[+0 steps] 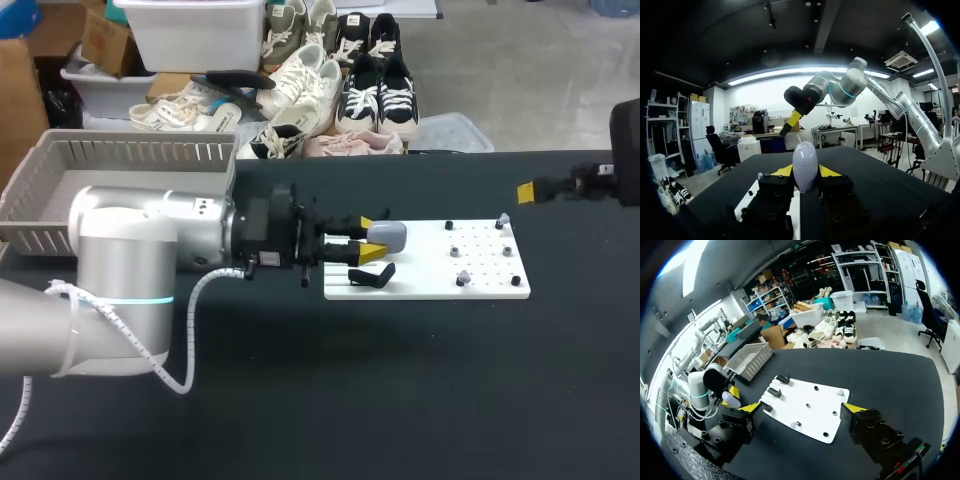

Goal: Pick up each earbud case from the left stands, insert the matching earbuds, close the lid, and place the case in the box.

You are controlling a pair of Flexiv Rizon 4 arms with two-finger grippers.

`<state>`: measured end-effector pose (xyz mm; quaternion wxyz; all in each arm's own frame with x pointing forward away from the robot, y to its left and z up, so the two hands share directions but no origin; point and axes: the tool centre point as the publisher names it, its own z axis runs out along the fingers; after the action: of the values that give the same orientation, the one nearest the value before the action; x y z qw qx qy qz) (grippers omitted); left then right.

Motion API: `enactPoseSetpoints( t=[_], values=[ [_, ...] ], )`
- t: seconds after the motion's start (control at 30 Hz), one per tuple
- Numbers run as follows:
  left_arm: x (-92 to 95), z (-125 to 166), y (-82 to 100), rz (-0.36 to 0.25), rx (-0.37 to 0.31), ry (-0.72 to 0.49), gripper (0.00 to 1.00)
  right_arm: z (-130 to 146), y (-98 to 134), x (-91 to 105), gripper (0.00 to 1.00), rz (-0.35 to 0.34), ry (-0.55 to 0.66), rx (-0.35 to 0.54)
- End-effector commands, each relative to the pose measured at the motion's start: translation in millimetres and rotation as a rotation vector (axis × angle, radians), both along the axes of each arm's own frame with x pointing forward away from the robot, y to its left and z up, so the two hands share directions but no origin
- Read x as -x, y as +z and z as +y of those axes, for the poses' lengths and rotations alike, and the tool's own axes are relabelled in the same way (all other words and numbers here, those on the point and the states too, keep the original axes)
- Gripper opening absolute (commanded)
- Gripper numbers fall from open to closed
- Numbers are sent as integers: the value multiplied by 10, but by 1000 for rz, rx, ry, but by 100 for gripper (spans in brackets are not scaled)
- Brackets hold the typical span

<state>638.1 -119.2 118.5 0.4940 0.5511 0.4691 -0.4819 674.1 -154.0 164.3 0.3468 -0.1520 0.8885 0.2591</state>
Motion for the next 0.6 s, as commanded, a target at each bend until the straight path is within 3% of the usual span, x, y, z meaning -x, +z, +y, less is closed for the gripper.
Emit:
enactPoseSetpoints(
  t=[0.03,0.3,0.6],
  values=[
    [-30,-39,-43,3,7,-7,0,88,77,198,100,-21,35,5],
    [-56,-81,-61,9,18,-16,0,560,188,486,100,-68,171,105],
    [-48,-99,-90,15,21,-28,0,796,125,621,100,-64,225,149]
  ],
)
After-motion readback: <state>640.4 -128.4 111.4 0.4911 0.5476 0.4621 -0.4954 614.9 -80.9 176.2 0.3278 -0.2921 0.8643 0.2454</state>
